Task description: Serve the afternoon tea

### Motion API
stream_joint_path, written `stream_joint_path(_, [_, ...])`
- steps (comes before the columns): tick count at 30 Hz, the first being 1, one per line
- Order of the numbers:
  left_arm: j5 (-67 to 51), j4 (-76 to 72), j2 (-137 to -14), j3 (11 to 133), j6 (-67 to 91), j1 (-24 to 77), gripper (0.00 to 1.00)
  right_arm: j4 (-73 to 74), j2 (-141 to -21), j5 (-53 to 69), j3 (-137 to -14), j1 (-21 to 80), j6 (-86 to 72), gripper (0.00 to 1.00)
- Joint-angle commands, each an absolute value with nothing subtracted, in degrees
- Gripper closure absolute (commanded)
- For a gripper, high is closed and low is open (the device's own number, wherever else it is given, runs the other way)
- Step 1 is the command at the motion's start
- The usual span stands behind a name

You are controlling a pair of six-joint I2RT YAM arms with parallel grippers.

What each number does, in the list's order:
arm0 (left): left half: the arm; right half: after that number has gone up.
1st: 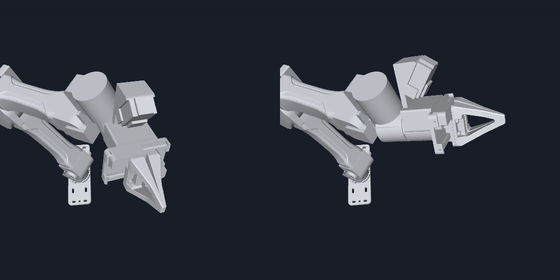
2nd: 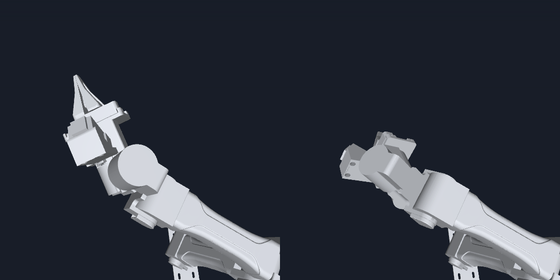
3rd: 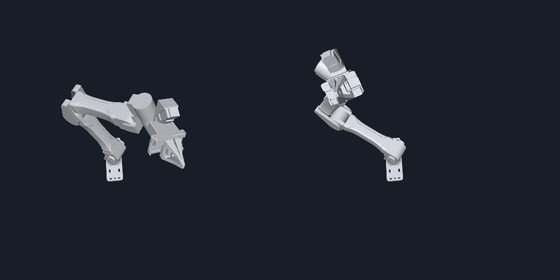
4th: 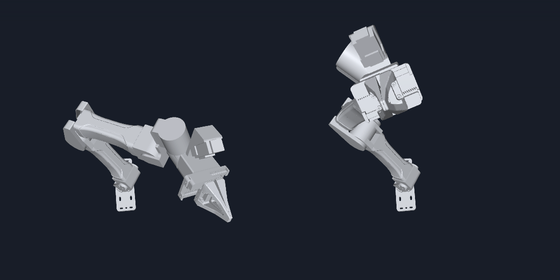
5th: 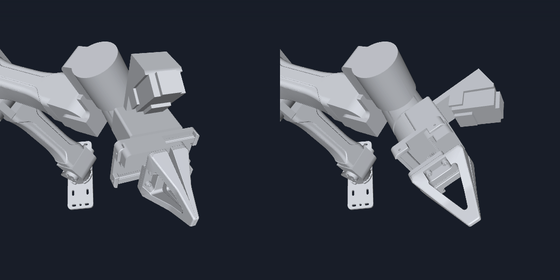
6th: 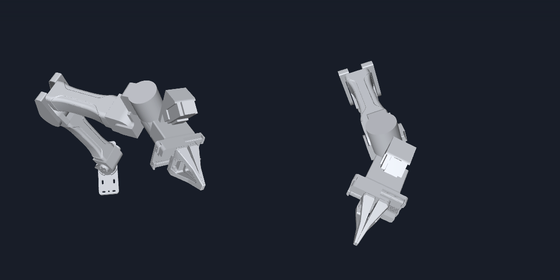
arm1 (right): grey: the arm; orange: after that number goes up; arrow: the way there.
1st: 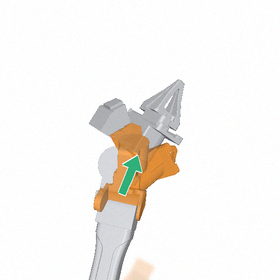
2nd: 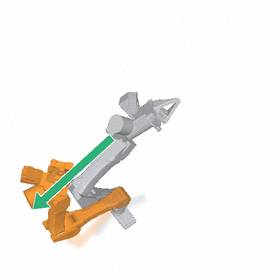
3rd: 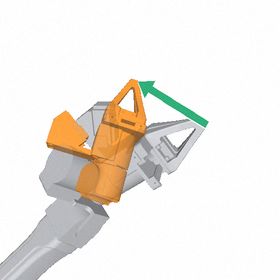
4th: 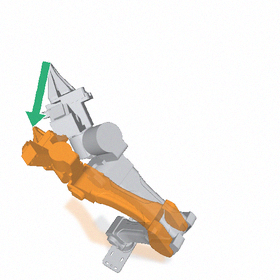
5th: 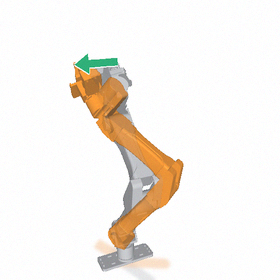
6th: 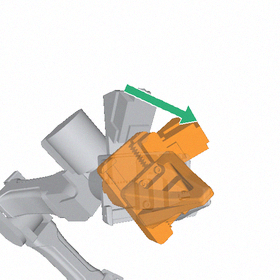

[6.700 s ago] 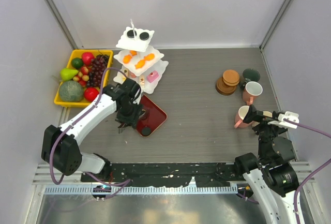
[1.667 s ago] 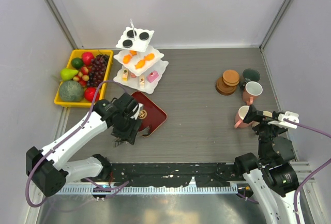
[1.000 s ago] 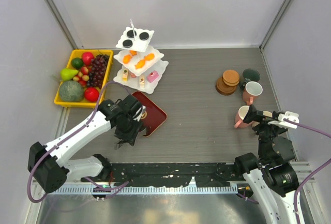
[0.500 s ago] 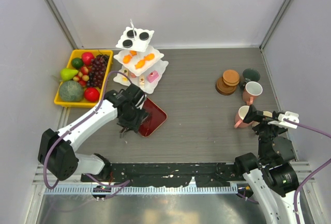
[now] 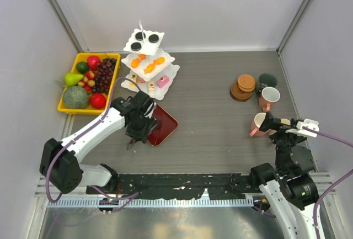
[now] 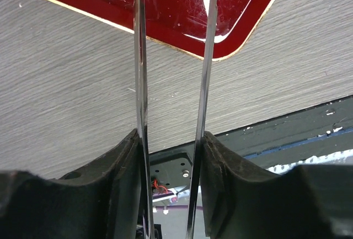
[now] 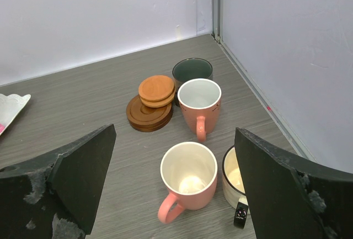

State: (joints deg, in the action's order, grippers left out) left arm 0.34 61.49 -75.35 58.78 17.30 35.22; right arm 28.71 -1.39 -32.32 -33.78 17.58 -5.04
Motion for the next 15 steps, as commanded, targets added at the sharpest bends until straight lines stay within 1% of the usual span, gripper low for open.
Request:
stream_joint_path(1, [-1.8, 61.6, -74.5, 59.3, 16.3, 35.1, 0.57, 26.5, -1.5, -33.3, -33.7, 17.8, -4.7, 0.05])
stream_joint_path(4, [-1.4, 63.4, -72.3, 61.5, 16.1, 35.2, 0.6, 26.4, -1.5, -33.0, -33.7, 17.8, -4.7, 0.05])
stream_joint_path(8, [-0.9, 65.9, -69.6, 65.8, 15.6, 35.2, 0.61, 26.5, -1.7, -33.1, -33.7, 17.8, -4.7, 0.05])
stream_joint_path(11, [1.8, 68.5, -68.8, 71.7, 14.6, 34.9, 0.61, 26.4, -1.6, -33.2, -33.7, 17.8, -4.7, 0.05])
stream_joint_path(15, [4.0, 71.4, -69.5, 83.3, 12.7, 33.8, 0.61, 26.5, -1.8, -33.1, -33.7, 17.9, -4.7, 0.05])
